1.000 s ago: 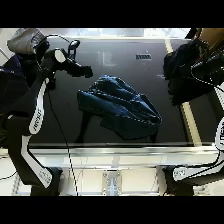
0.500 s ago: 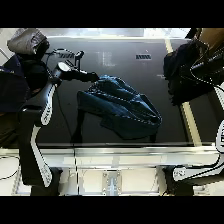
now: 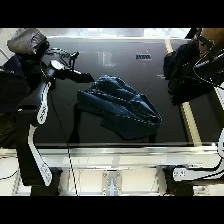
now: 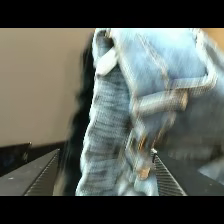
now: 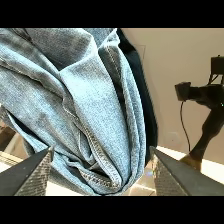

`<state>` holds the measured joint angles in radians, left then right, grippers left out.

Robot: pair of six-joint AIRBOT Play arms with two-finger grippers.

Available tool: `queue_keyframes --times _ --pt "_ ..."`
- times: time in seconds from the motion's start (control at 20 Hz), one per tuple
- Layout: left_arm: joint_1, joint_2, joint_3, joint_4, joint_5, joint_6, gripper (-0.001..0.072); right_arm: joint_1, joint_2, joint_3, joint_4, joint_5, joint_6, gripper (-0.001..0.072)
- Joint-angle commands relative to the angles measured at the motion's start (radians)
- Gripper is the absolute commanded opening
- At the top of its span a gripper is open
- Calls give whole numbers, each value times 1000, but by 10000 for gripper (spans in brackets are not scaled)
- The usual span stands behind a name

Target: Fold the clothes and pants, and hang the long-sleeved shirts on hangers.

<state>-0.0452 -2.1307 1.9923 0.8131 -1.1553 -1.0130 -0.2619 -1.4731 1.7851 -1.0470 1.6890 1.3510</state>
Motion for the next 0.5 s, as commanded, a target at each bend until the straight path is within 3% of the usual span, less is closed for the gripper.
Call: queue_keyframes --times 0.0,0.35,0.45 --pt "37 -20 0 2 -144 -6 594 1 4 0 2 4 -1 684" --pt "-44 -53 1 29 -38 7 591 1 9 0 3 57 2 684" --pt "-53 -53 1 -8 -38 7 497 1 14 0 3 58 2 683"
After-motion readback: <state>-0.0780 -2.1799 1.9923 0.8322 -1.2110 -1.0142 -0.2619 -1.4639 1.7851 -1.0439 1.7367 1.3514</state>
